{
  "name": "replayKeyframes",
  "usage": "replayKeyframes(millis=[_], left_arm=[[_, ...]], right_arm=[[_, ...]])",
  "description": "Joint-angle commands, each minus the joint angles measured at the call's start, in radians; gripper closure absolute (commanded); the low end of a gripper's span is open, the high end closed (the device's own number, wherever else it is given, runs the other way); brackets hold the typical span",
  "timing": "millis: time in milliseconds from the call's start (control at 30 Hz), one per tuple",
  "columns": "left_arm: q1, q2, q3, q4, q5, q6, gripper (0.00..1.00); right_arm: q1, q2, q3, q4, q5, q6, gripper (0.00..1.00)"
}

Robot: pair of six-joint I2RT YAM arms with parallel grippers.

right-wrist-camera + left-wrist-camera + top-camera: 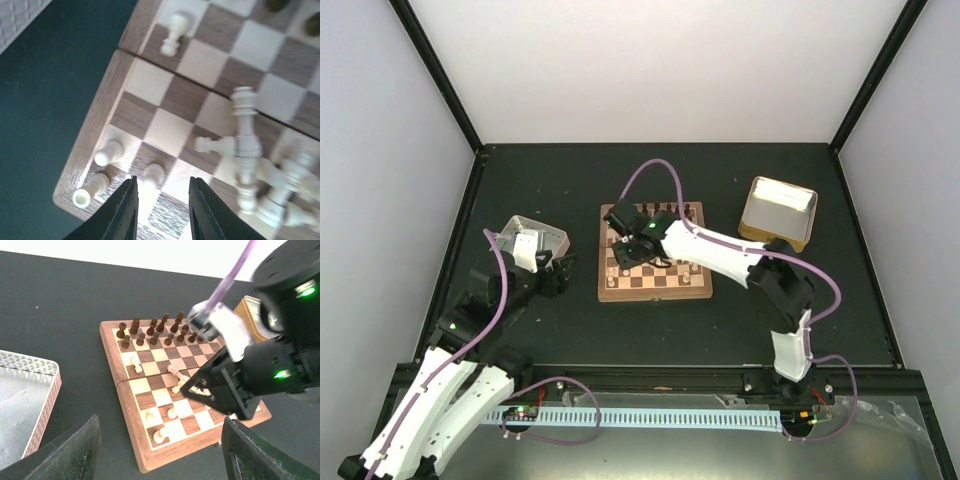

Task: Set up the chess pieces on the board
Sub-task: Place the chess piece on the chessboard, then pick up the chess piece from the chessboard.

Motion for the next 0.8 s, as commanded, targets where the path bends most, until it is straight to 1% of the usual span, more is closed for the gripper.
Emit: replayKeyframes(millis=[0, 100, 267, 433, 667, 767], left_arm=[[0.009, -0.009, 0.003, -0.009, -0.014, 0.003, 0.32], [0.009, -0.006, 0.003, -0.007, -0.013, 0.003, 0.32], [0.009, -0.003, 0.003, -0.007, -0.012, 0.005, 0.32], [0.009, -0.004, 0.003, -0.008, -0.012, 0.004, 0.32], [0.009, -0.003, 0.004, -0.006, -0.010, 0.005, 0.32], [0.009, -0.002, 0.003, -0.006, -0.010, 0.005, 0.32]], right_arm=[[-0.058, -0.106, -0.086, 0.073, 0.063, 0.050, 0.69], [-0.088, -0.090, -0.103, 0.053, 0.045, 0.058, 0.69], [-0.097, -0.044, -0.096, 0.037, 0.031, 0.056, 0.69], [-0.100, -0.009, -0.074, 0.019, 0.062, 0.065, 0.67], [-0.110, -0.004, -0.079, 0.009, 0.113, 0.073, 0.66], [-0.114, 0.005, -0.082, 0.011, 0.109, 0.072, 0.66]])
